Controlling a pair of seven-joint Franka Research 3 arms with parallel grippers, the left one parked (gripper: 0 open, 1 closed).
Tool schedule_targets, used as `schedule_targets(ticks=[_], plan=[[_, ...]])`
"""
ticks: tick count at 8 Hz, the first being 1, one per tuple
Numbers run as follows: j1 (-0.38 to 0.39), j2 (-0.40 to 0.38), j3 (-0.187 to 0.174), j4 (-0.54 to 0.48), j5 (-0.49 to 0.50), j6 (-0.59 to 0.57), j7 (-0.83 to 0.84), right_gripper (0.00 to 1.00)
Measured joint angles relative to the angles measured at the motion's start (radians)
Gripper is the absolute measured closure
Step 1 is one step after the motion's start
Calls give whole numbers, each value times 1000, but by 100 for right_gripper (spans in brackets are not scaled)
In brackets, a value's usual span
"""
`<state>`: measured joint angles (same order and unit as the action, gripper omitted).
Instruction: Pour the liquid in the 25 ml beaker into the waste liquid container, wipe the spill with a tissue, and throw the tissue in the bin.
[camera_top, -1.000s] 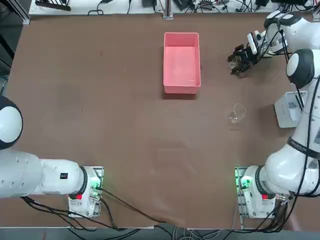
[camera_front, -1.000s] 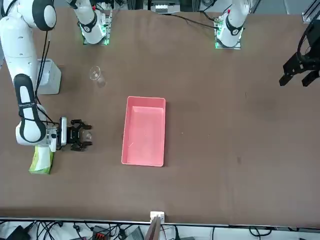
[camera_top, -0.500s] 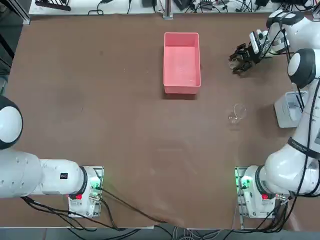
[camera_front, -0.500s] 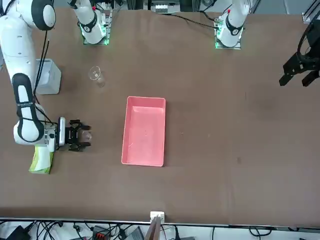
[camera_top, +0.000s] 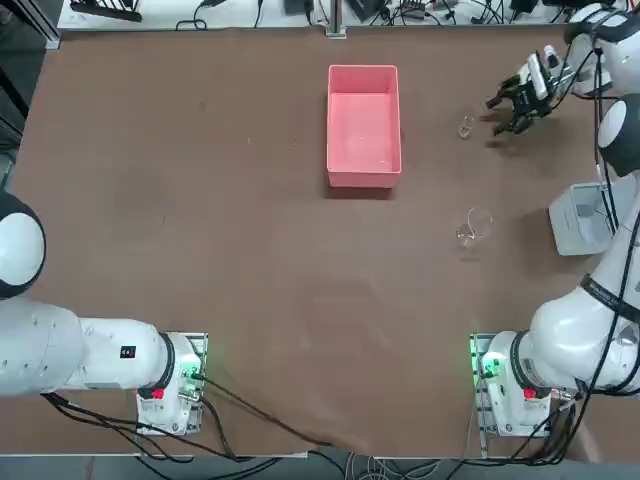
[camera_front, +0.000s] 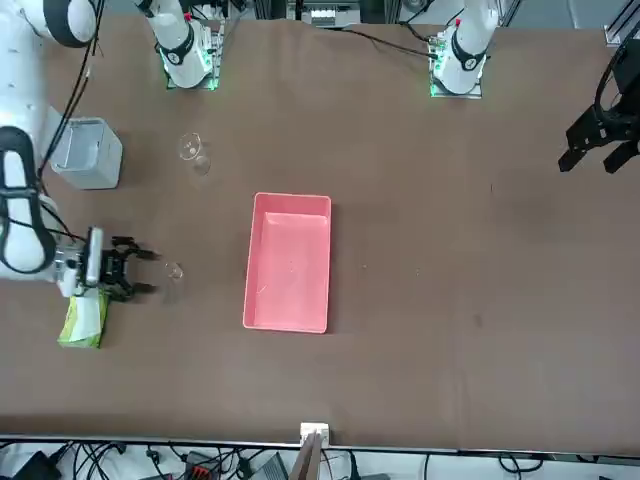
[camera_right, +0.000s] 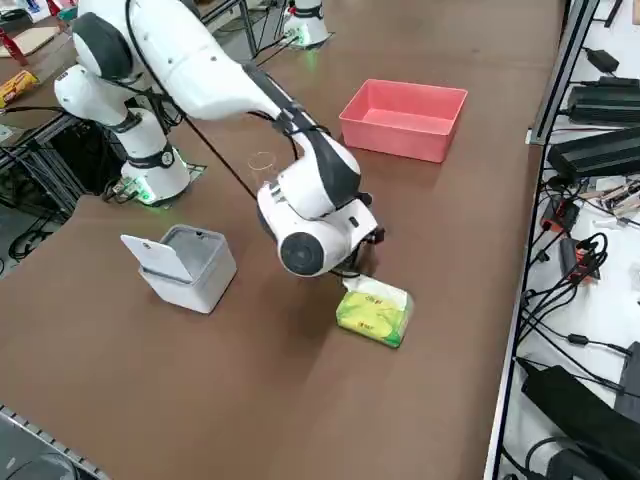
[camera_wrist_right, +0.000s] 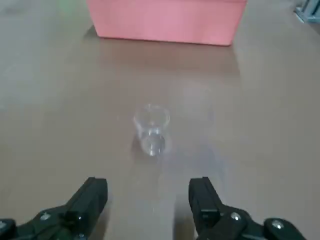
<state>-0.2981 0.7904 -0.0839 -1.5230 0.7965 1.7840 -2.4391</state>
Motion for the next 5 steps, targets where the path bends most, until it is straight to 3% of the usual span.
schedule_targets(ticks=[3,5], plan=[[2,-141,-83,-26,-72,3,108,0],[21,-209,-97,-38,-136,48,287,0]])
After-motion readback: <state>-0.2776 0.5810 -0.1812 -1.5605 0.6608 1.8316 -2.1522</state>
